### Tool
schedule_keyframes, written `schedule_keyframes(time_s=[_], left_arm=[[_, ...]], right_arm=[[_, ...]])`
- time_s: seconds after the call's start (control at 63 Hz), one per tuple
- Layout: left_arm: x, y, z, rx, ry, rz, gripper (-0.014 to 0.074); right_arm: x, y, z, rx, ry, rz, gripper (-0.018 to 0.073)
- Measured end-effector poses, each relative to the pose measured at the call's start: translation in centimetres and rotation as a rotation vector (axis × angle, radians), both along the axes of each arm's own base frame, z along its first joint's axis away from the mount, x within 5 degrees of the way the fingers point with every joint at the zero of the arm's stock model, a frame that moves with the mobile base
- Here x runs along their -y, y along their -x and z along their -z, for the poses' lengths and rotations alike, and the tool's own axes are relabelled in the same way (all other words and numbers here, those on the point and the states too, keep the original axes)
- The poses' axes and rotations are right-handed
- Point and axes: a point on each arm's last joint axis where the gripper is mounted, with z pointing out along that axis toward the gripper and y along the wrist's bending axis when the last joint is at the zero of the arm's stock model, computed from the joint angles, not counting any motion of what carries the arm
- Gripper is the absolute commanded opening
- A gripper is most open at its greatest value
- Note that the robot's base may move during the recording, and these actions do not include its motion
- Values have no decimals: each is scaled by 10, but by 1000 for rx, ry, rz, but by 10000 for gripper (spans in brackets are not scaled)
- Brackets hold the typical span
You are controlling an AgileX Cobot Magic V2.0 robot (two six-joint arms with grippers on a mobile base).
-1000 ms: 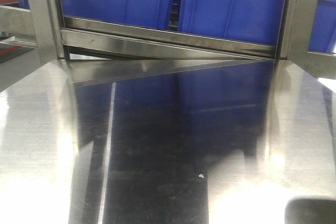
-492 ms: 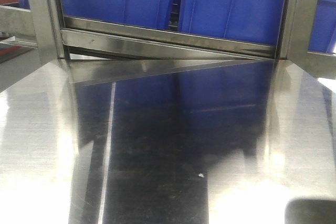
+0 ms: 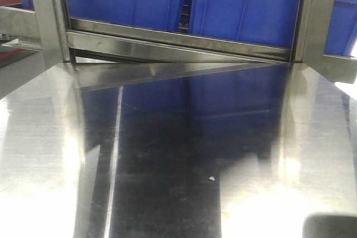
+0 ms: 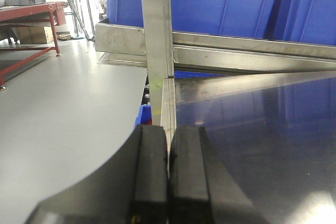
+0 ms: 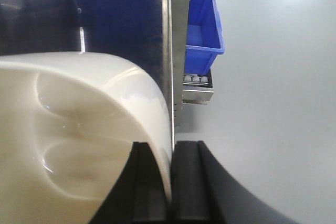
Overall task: Move white bin to right shelf second layer
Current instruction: 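Hold the lifted bin beside the robot with the right gripper, then drive back and turn away from the steel table holding the bin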
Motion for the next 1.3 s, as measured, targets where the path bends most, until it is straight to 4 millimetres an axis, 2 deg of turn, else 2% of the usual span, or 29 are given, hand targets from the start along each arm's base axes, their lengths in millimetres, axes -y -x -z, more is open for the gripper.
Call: schedule_keyframes(time_s=[1.302], left_arm=[[0, 0, 0, 0, 0, 0, 85]], right_arm=[[0, 0, 0, 0, -2, 0, 48]])
